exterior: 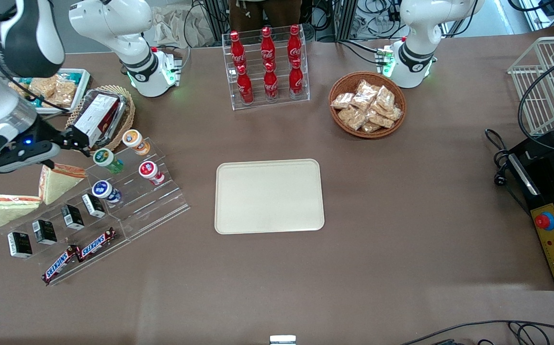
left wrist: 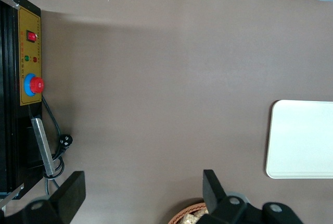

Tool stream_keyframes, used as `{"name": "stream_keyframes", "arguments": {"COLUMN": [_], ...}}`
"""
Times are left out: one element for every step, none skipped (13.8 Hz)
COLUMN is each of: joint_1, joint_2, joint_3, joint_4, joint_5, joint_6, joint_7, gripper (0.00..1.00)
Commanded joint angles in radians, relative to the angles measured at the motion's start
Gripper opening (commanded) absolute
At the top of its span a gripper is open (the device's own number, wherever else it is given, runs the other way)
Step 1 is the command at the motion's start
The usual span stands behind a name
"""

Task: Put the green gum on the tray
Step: 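Move the right gripper down over the green gum bottle in the rack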

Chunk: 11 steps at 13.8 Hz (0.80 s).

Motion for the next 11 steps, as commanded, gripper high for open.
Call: {"name": "stream_keyframes", "arguments": {"joint_1": [-0.003,-0.004,-0.003,-0.003,-0.003,-0.003,-0.003,-0.003,-0.003,-0.003,-0.004], "joint_2": [-0.044,-0.033,-0.023,-0.019,-0.019,-0.016,-0.016,-0.016,-0.016,-0.016,-0.018], "joint_3": [-0.010,-0.010,-0.020,-0.024,-0.024,-0.024,-0.024,-0.024,-0.024,-0.024,-0.025], "joint_4": [-0.104,-0.109,-0.119,-0.135,-0.150,-0.159,-0.178,-0.193,-0.213,-0.240,-0.262], "joint_5": [-0.009,-0.009,-0.009,-0.009,-0.010,-0.009,-0.010,-0.010,-0.010,-0.010,-0.010], "joint_6": [0.097,0.101,0.111,0.123,0.140,0.143,0.150,0.160,0.176,0.205,0.229], "joint_7": [-0.049,-0.059,-0.061,-0.061,-0.061,-0.061,-0.061,-0.061,-0.059,-0.061,-0.061], "gripper": [1.00,1.00,1.00,1.00,1.00,1.00,1.00,1.00,1.00,1.00,1.00]}}
